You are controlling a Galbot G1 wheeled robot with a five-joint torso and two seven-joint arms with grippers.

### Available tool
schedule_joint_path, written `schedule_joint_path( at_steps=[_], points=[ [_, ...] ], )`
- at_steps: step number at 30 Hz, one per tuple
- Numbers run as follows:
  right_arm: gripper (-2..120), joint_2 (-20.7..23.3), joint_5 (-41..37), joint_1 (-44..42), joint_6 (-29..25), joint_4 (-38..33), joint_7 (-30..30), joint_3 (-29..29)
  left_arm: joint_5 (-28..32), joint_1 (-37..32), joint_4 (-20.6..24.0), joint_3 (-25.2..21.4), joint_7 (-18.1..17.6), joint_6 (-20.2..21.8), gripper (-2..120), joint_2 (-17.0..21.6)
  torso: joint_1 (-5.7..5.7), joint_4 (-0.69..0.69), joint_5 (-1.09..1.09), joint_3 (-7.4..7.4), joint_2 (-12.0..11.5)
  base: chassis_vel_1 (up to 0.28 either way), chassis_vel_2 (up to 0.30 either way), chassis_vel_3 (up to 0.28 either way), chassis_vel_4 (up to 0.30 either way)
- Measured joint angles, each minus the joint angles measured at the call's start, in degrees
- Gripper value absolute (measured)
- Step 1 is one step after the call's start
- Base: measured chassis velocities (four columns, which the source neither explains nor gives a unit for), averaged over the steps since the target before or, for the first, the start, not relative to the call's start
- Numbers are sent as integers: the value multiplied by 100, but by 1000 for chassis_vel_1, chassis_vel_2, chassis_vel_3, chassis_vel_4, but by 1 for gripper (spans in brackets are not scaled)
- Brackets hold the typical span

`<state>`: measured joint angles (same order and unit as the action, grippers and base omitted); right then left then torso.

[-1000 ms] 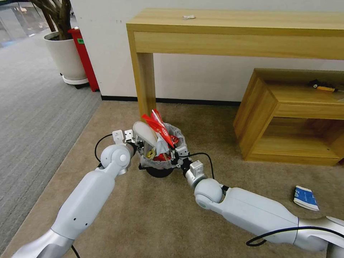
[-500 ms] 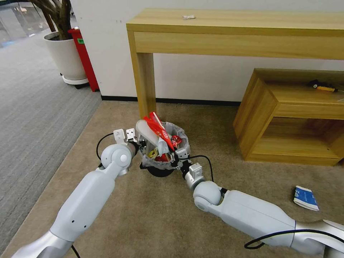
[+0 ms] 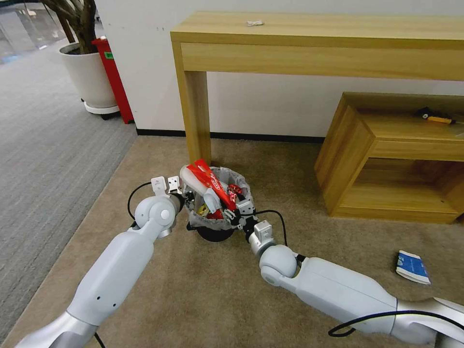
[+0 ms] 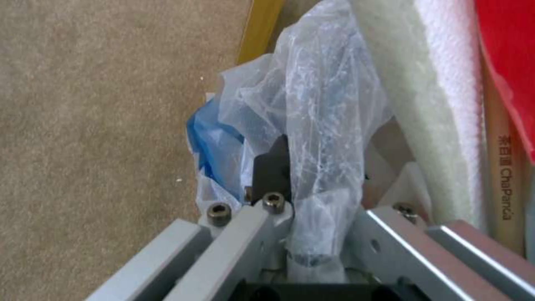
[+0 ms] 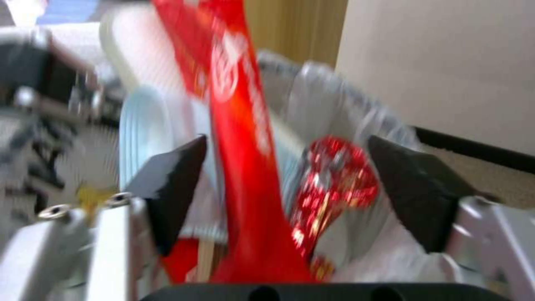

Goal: Pick up the trash bin and place the garbage on the floor into it.

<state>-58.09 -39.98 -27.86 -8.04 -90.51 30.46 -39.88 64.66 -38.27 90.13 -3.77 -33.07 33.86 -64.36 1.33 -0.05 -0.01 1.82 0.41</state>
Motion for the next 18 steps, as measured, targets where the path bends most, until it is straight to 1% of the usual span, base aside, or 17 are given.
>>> schedule_joint_path(
  at_steps=[1,2,3,4,6,12,16,17,18],
  points=[
    [88,-38,-22,30,-4,-3,36,52,-26,-13,-30,0,16,-3,0,-11,0,0,0,0,0,0,0,0,0],
    [91,-82,-48,54,-14,-4,62,90,-48,-31,-43,0,27,-8,0,-22,0,0,0,0,0,0,0,0,0],
    [91,-82,-48,54,-14,-4,62,90,-48,-31,-43,0,27,-8,0,-22,0,0,0,0,0,0,0,0,0],
    [96,-130,-89,83,-14,-18,93,136,-64,-61,-49,0,33,-9,0,-35,0,0,0,0,0,0,0,0,0],
    [100,-199,-159,145,-1,-46,150,226,-110,-118,-53,-2,48,-9,0,-40,0,1,0,0,0,0,0,0,0],
    [100,-190,-301,253,118,-123,256,543,-156,-224,-45,-40,59,-12,0,-19,0,2,0,0,0,0,0,0,0],
    [100,45,-358,139,326,-165,463,1042,-162,-291,-3,-120,60,-24,0,41,0,1,0,0,0,0,0,0,0],
    [100,45,-358,139,326,-165,463,1042,-162,-291,-3,-120,60,-24,0,41,0,1,0,0,0,0,0,0,0],
    [100,148,-347,29,354,-145,514,1254,-144,-304,21,-148,55,-32,0,67,0,1,1,0,0,0,0,0,0]
  ],
)
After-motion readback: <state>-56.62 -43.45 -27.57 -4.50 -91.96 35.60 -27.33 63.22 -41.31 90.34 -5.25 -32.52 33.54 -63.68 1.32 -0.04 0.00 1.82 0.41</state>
